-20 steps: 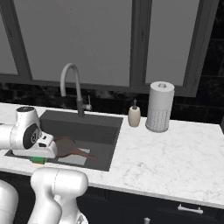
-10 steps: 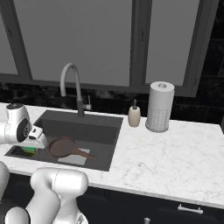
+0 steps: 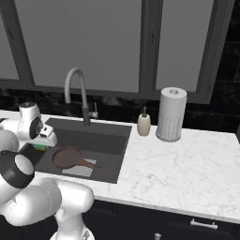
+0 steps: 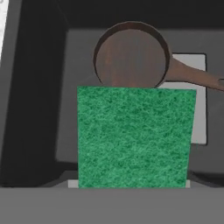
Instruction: Pick the pan and sponge and place them into the sink. Then turn on the water.
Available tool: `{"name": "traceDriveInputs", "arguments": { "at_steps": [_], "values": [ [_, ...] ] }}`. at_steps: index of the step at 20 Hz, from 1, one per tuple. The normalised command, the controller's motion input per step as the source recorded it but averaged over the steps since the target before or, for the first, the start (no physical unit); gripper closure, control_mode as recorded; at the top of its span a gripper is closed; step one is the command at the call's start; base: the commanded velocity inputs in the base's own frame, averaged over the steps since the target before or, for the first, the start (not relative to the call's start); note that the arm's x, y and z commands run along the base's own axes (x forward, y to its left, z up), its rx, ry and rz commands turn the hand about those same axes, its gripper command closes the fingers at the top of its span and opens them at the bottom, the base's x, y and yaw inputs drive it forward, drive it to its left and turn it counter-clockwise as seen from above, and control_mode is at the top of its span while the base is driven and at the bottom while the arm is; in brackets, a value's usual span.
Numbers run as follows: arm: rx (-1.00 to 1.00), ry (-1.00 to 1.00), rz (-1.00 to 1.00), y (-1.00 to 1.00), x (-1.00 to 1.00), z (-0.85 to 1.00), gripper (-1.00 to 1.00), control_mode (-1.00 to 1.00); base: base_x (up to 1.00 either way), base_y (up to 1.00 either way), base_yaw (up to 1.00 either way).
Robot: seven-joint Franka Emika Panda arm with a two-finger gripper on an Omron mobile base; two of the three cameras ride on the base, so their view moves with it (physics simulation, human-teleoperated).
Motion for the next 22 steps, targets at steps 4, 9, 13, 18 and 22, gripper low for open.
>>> {"name": "traceDriveInputs", "arguments": {
  "at_steps": [4,9,13,18,22],
  "values": [
    [-0.01,0.0,0.0,0.12,0.49,-0.46,1.0,-1.0,0.0,0.0,0.0],
    [-0.02,0.0,0.0,0.02,0.42,-0.63,1.0,-1.0,0.0,0.0,0.0],
    [-0.07,0.0,0.0,0.11,0.34,-0.63,1.0,-1.0,0.0,0.0,0.0],
    [-0.06,0.0,0.0,0.14,0.3,-0.55,1.0,-1.0,0.0,0.0,0.0],
    [-0.01,0.0,0.0,0.06,0.35,-0.25,1.0,-1.0,0.0,0.0,0.0]
  ]
}}
